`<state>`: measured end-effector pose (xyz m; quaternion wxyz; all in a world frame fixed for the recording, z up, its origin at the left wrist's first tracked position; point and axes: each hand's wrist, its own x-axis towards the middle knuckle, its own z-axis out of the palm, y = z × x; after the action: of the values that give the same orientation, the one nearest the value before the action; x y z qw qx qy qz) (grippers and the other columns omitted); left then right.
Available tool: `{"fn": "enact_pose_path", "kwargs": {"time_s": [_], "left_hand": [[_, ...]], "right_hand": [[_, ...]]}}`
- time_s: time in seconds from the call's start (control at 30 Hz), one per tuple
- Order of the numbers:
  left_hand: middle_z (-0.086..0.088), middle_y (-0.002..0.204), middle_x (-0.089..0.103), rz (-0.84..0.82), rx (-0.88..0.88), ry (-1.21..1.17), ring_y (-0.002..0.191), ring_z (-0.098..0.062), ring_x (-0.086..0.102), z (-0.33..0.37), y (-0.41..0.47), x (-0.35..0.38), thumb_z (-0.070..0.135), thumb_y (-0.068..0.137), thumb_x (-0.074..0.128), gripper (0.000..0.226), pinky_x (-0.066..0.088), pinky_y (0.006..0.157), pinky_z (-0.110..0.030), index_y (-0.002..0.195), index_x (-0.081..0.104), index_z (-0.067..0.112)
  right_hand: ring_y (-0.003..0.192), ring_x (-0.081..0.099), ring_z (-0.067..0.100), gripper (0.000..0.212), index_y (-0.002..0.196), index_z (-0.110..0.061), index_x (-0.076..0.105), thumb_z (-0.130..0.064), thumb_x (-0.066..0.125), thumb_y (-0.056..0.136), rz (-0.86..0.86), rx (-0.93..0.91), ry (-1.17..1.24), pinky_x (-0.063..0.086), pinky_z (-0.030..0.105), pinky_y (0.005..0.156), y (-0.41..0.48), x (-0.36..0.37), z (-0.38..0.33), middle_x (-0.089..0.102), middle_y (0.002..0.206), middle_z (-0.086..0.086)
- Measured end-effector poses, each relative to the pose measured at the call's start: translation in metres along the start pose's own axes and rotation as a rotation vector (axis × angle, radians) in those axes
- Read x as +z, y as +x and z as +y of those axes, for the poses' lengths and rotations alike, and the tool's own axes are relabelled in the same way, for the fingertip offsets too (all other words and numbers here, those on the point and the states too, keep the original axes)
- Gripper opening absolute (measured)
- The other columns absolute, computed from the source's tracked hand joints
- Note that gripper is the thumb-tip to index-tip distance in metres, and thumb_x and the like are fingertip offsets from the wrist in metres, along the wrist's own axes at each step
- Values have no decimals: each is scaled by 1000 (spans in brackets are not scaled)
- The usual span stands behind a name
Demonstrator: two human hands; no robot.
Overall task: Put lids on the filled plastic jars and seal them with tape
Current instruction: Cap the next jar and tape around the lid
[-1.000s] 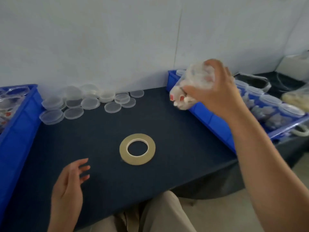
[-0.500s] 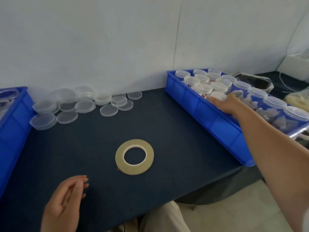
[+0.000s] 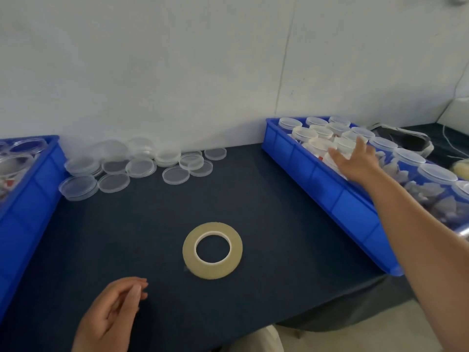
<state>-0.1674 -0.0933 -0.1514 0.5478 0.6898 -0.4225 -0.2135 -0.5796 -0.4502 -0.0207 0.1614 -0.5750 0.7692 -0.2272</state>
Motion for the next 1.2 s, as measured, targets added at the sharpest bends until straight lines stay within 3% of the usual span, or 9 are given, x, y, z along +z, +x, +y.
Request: {"fn": "enact_pose_path", "kwargs": {"time_s": [0.17,0.3,0.5,0.6,0.73,0.83,0.93,1.07,1.2], "left_hand": [[9,95,78,-46,-101,-24,84,1,71,0,0,-6,20,102,61,27,54,75,-11,88,78,34],[15,98,76,-96,-148,35,89,-1,70,0,-1,-11,36,103,56,23,53,78,-25,93,72,50],[6,87,75,-90,-124,-41,82,-10,70,6,-10,-15,36,108,51,30,53,73,-19,89,74,36],[3,82,73,-96,-86,-36,75,-10,68,18,-13,-28,42,108,48,35,52,71,-20,89,74,26],[12,82,72,-149,81,143,75,-10,70,40,-16,-72,56,104,52,26,56,65,-25,94,71,41],[18,83,74,18,133,199,77,-4,71,64,1,-120,63,97,54,24,57,67,-25,95,72,46],[21,86,75,217,51,315,77,1,69,73,51,-179,58,93,53,23,53,70,-31,96,72,46],[-4,127,70,16,-251,1024,107,-24,64,65,147,-247,32,102,52,29,45,84,-36,124,71,26],[-18,142,57,27,-491,1233,126,-37,57,36,188,-263,28,93,72,57,51,95,-42,143,53,8]], "right_hand": [[144,42,21,60,153,-27,44,-58,52,102,220,-399,338,35,33,110,-74,15,-54,42,158,1],[100,65,-7,30,111,-38,71,-57,51,98,-97,-640,481,50,12,81,-178,49,-93,71,106,-26],[52,45,15,44,64,-23,43,-35,51,105,-190,-893,362,36,28,48,-300,159,-98,47,59,-6],[50,39,10,43,60,-20,47,-26,64,99,7,-1106,234,39,32,46,-328,191,-88,43,56,-10],[53,37,5,45,60,-24,47,-28,65,101,28,-1198,164,36,23,49,-326,209,-77,40,59,-14],[53,33,1,45,59,-25,42,-35,56,101,44,-1207,194,23,14,53,-326,207,-79,35,59,-16],[52,33,-1,44,59,-26,42,-38,53,99,33,-1241,186,22,14,53,-328,207,-81,36,58,-17],[50,35,3,45,57,-23,44,-38,53,99,44,-1249,192,24,16,52,-329,207,-82,37,57,-15],[49,34,7,48,55,-18,43,-35,54,98,57,-1255,218,27,23,46,-328,208,-84,36,56,-12]]}}
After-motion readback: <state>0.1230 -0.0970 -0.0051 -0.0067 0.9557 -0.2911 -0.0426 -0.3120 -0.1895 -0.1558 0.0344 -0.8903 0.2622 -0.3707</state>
